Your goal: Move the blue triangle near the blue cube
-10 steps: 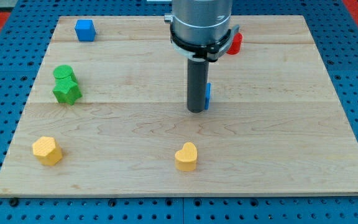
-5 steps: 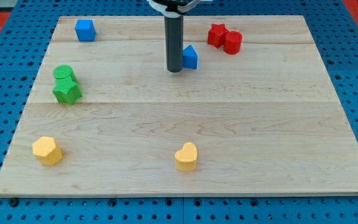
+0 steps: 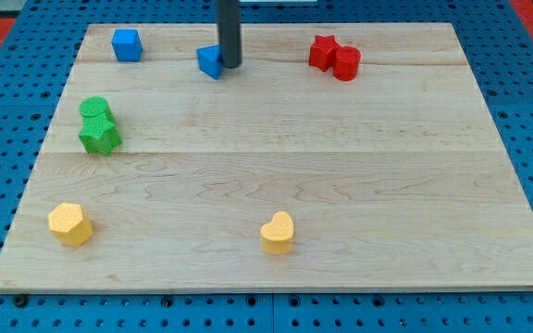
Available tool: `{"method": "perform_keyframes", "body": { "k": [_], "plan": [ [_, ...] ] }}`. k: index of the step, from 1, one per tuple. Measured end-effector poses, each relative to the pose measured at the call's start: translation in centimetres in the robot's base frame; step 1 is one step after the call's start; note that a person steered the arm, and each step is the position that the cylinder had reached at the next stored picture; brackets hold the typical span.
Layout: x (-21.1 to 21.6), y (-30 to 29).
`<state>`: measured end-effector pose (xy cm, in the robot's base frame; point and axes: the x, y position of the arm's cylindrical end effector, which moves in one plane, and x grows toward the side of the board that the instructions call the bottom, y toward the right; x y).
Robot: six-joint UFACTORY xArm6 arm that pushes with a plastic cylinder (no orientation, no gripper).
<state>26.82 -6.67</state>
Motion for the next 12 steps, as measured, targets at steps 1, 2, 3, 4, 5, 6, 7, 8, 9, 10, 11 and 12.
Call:
{"method": "perform_keyframes", "body": {
  "k": [1, 2, 3, 4, 5, 6, 7, 8, 9, 10, 11, 12],
  "plan": [
    [-0.5, 1.0],
    [-0.3, 5.3],
    [-0.3, 7.6],
    [-0.3, 9.4],
    [-0.2, 10.1],
    [0.0, 10.1],
    [0.0, 10.3],
    [0.3, 10.1],
    [0.0, 3.5],
    [-0.4, -3.2],
    [2.0, -4.3],
    [0.5, -6.8]
  ]
}}
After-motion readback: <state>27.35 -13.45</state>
